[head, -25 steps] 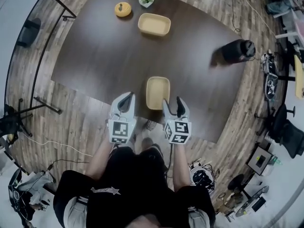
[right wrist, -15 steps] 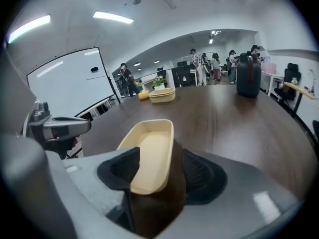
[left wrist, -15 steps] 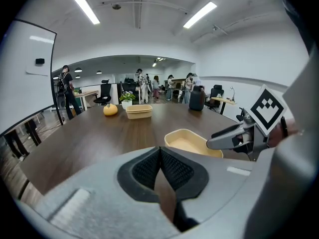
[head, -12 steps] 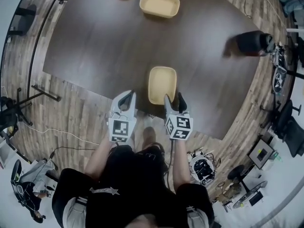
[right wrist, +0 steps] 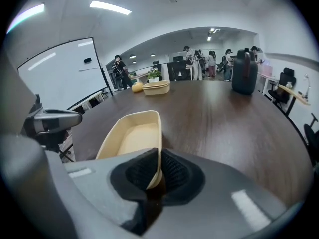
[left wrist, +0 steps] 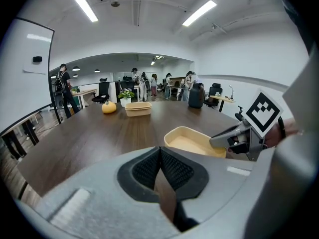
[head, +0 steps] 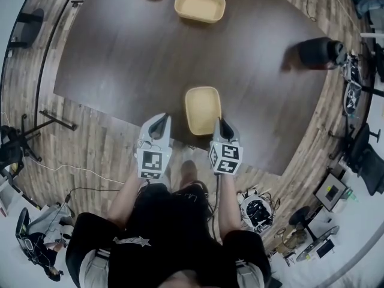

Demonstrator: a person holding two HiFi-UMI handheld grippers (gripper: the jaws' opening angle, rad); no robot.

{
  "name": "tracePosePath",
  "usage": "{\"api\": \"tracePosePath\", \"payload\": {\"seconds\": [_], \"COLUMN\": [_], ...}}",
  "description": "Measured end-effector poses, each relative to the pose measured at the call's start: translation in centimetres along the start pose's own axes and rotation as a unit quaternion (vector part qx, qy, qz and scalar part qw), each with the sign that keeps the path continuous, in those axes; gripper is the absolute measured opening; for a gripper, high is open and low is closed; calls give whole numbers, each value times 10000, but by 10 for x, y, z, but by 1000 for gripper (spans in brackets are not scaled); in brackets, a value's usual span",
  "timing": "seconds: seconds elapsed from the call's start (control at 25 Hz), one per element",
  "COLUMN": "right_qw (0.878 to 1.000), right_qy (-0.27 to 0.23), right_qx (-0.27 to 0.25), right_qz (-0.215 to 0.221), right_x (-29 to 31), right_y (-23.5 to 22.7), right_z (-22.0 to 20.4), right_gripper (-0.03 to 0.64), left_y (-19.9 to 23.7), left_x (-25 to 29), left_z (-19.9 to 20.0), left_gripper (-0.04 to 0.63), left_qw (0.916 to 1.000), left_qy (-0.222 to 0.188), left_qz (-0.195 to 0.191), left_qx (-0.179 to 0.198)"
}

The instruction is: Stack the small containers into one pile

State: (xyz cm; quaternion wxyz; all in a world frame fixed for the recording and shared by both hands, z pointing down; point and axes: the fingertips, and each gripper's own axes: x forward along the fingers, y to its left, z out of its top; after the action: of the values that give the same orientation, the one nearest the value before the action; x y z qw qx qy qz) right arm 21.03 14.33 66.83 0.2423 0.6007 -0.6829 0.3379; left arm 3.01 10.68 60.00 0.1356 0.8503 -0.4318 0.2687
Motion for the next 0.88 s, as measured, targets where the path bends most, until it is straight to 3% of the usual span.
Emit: {"api": "tracePosePath", "payload": {"seconds": [0.2, 0.56, 0.88], "right_qw": [9999, 9972, 9911], "right_qy": [-157, -705, -1277], "right_qx": [-47, -29, -123], "right_qz": [-7, -260, -367], "right_x": [-6, -40, -65], "right_y": [4, 5, 5], "right_z": [23, 97, 166], "right_gripper": [23, 21, 21], "left_y": [12, 45, 59], "left_x": [-2, -17, -22], "left_z": [17, 93, 145], "left_gripper": [11, 11, 11], "left_qw": [9999, 9962, 9909], "left_qy": [-161, -819, -1294], "left_qz": [40, 171, 22], "left_qx": [48, 222, 368]}}
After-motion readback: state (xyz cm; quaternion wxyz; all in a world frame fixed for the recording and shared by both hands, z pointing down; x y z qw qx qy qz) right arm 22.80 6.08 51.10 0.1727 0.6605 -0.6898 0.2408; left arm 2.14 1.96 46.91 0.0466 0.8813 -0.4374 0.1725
